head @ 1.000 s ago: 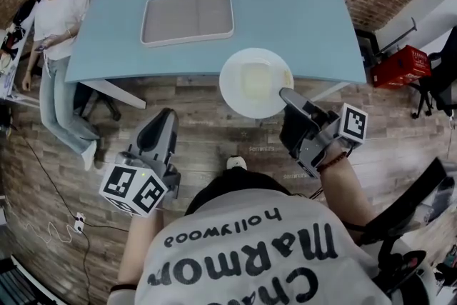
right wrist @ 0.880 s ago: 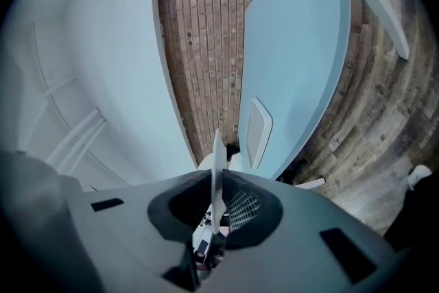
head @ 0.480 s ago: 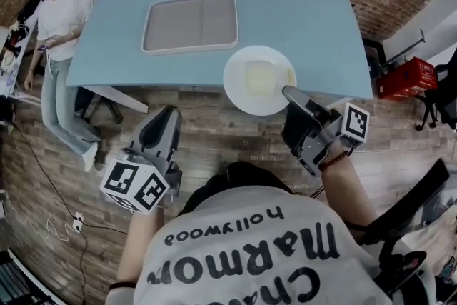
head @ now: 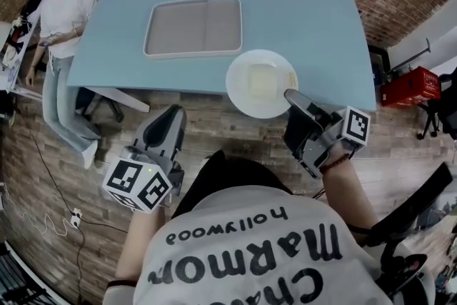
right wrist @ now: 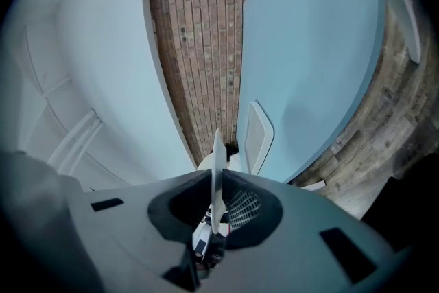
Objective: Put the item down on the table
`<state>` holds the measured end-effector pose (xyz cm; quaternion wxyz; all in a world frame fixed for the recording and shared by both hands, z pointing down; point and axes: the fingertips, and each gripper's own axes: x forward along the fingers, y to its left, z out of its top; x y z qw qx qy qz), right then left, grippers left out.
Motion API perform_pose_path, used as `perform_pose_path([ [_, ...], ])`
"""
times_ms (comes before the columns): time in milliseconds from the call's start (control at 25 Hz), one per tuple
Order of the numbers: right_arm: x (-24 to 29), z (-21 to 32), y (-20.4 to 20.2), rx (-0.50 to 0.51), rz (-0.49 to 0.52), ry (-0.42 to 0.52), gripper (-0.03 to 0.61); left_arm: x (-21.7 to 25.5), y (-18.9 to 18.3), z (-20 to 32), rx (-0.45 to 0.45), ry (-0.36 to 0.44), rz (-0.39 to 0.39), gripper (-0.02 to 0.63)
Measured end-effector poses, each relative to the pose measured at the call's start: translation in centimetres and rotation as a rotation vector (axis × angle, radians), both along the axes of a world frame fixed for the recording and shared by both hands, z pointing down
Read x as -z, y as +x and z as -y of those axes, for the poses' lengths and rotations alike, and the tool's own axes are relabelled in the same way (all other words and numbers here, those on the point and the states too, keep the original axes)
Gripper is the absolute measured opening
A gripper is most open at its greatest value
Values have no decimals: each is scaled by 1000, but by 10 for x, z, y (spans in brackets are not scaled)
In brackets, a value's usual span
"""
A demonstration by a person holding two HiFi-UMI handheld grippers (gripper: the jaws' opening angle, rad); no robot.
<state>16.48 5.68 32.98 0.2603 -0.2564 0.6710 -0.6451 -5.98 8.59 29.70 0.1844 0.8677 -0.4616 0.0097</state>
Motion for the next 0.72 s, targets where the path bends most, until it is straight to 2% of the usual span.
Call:
perform_pose_path([
  [360, -6, 19, -4, 11, -16, -22, 43, -5, -9, 17, 21, -15, -7, 37],
  [720, -17, 43, -20, 7, -12, -39, 43, -14, -23, 42, 3, -36, -4, 37],
])
